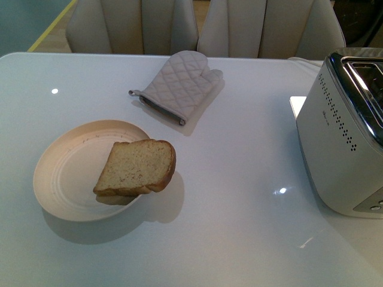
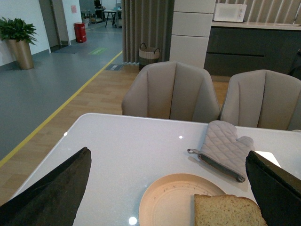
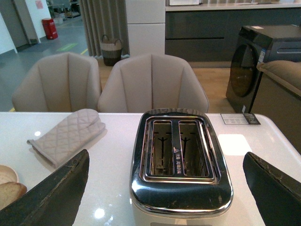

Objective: Put bread into toaster

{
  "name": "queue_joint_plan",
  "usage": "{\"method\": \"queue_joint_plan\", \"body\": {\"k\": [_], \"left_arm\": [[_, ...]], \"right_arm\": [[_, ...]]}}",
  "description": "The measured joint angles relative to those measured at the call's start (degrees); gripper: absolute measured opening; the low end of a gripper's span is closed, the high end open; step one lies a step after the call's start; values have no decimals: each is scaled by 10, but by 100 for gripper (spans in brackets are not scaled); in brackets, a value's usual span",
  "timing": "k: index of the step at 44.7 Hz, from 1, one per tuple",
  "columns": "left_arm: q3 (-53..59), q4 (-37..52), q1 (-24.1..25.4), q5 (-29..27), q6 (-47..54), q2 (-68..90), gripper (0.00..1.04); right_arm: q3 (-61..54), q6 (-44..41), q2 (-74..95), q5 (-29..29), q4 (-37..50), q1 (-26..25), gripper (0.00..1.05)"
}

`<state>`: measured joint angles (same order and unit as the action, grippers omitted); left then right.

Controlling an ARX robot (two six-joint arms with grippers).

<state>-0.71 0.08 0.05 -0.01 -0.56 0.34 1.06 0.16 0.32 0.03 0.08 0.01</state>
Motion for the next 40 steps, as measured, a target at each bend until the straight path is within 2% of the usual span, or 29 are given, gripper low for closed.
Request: {"method": "queue_joint_plan", "body": {"k": [23,26,27,28,30,34,40], "left_arm": [[-1,-4,-1,-5,-5,3,98],[-57,-136,-27,-72,-75,73,98],[-69,-159,-31,-82,-89,91,98],[-103,-222,-39,-94,-130,145,98],[-154,-301,-43,-84,-211,245,98],[-174,-283,-31,-65,-242,308,98],[-203,-186,5,-40,-250,423,98]], "right_arm": [[0,0,0,0,0,0,96],[0,0,0,0,0,0,96],[0,0,0,1,0,0,96],[0,0,0,0,0,0,96],[0,0,0,0,0,0,96],[0,0,0,0,0,0,96],[0,0,0,0,0,0,96]]}}
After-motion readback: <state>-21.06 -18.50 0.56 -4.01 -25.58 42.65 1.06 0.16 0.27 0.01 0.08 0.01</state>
